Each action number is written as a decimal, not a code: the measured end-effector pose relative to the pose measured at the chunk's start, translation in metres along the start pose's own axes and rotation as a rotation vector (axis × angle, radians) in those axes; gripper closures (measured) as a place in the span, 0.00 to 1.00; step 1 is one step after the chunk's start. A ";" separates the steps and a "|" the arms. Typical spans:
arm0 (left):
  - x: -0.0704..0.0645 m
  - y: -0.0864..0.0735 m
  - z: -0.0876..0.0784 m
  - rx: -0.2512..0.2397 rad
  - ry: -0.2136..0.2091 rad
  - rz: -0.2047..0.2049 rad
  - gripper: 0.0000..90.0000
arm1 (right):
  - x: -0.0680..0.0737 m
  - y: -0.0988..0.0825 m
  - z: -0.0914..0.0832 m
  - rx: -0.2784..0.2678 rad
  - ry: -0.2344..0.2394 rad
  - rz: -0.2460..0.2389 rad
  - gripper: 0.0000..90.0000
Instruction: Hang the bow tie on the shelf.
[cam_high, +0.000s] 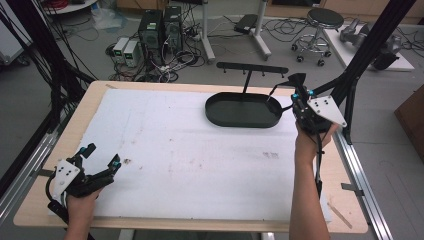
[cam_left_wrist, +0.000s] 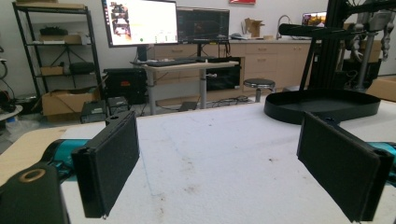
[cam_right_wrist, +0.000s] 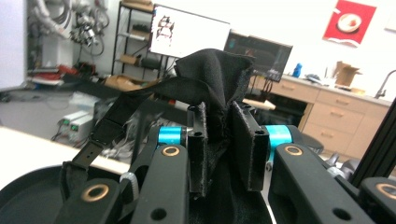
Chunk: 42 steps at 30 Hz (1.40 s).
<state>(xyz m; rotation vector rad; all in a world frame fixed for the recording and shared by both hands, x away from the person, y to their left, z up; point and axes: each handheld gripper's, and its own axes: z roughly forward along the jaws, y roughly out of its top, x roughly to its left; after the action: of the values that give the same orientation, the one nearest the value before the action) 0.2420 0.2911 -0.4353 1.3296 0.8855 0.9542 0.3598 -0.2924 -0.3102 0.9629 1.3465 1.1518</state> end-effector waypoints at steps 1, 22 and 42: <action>0.000 -0.001 0.000 -0.003 0.001 -0.001 0.15 | -0.001 0.001 0.004 -0.011 -0.007 0.000 0.85; 0.000 0.008 -0.004 -0.062 0.003 0.013 0.15 | -0.019 -0.028 0.096 0.011 -0.114 0.065 0.85; 0.000 0.011 -0.005 -0.071 0.003 0.007 0.15 | -0.025 -0.049 0.111 0.093 -0.233 0.064 0.50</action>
<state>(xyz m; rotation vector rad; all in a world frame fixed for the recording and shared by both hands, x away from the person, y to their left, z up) 0.2367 0.2928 -0.4250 1.2720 0.8421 0.9850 0.4758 -0.3136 -0.3490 1.1777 1.1961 0.9969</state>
